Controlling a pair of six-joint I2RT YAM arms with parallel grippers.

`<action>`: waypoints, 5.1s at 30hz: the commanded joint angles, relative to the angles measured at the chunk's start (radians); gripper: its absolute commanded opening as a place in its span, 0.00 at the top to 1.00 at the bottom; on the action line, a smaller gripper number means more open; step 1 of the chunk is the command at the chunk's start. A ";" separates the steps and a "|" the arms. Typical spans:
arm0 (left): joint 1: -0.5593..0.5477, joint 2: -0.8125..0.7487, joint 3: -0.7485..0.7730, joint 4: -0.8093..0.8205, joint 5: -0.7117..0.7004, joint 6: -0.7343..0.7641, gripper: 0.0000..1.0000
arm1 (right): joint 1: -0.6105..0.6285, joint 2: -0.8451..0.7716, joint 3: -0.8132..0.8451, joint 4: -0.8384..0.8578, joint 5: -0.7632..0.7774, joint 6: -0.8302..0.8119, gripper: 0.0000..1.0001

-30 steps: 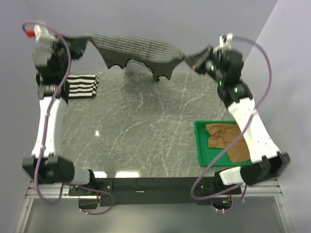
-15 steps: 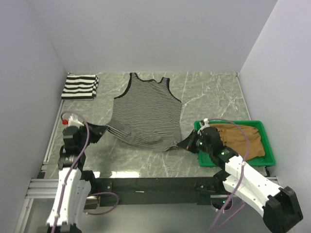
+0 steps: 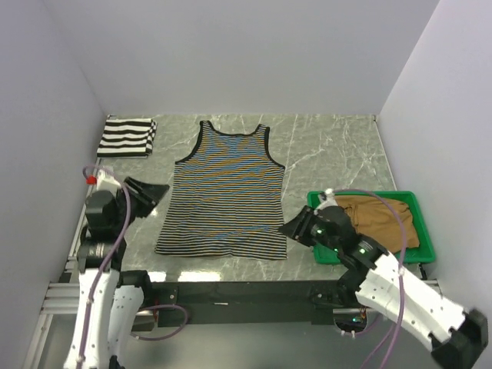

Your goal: Fold and stack the tank tops

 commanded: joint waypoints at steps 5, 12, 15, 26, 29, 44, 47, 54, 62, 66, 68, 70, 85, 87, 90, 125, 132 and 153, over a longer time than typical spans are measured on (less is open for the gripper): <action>0.018 0.441 0.352 0.054 0.010 0.120 0.71 | 0.478 0.574 0.420 0.067 0.367 0.040 0.57; 0.085 0.525 0.685 -0.033 0.053 0.217 0.56 | 0.637 1.188 0.986 -0.004 0.427 0.006 0.64; 0.107 0.531 0.802 -0.084 0.074 0.234 0.55 | 0.644 1.377 1.176 -0.031 0.402 -0.006 0.66; 0.108 0.486 0.917 -0.094 0.114 0.218 0.55 | 0.667 1.750 1.642 -0.154 0.405 -0.042 0.67; 0.108 0.480 0.916 -0.093 0.124 0.221 0.56 | 0.677 1.809 1.715 -0.195 0.418 -0.052 0.67; 0.110 0.460 0.837 -0.042 0.144 0.221 0.57 | 0.723 1.919 1.815 -0.287 0.441 -0.080 0.64; 0.108 0.462 0.824 -0.036 0.147 0.220 0.58 | 0.733 1.921 1.836 -0.303 0.477 -0.082 0.64; 0.108 0.459 0.799 -0.019 0.150 0.215 0.58 | 0.740 1.921 1.846 -0.301 0.545 -0.100 0.63; 0.108 0.457 0.772 -0.001 0.150 0.214 0.59 | 0.749 1.956 1.866 -0.288 0.569 -0.126 0.63; 0.108 0.460 0.758 0.008 0.153 0.212 0.59 | 0.749 1.956 1.867 -0.271 0.582 -0.140 0.63; 0.108 0.460 0.753 0.010 0.153 0.214 0.59 | 0.749 1.956 1.860 -0.248 0.573 -0.151 0.63; 0.108 0.462 0.752 0.010 0.150 0.218 0.59 | 0.753 1.965 1.858 -0.235 0.560 -0.160 0.62; 0.110 0.465 0.741 0.019 0.140 0.221 0.59 | 0.756 2.002 1.801 -0.321 0.556 -0.149 0.76; 0.108 0.466 0.741 0.018 0.134 0.225 0.59 | 0.759 1.970 1.726 -0.312 0.557 -0.141 0.80; 0.108 0.466 0.723 0.024 0.130 0.220 0.60 | 0.764 1.901 1.590 -0.271 0.556 -0.123 0.94; -0.074 1.048 0.483 0.030 -0.366 0.128 0.69 | 0.755 1.220 0.812 0.174 0.301 -0.019 1.00; -0.079 1.095 0.353 0.114 -0.363 0.074 0.85 | 0.741 1.203 0.798 0.182 0.293 -0.003 1.00; -0.105 1.256 0.290 0.294 -0.340 0.090 0.65 | 0.732 1.178 0.746 0.207 0.298 0.012 1.00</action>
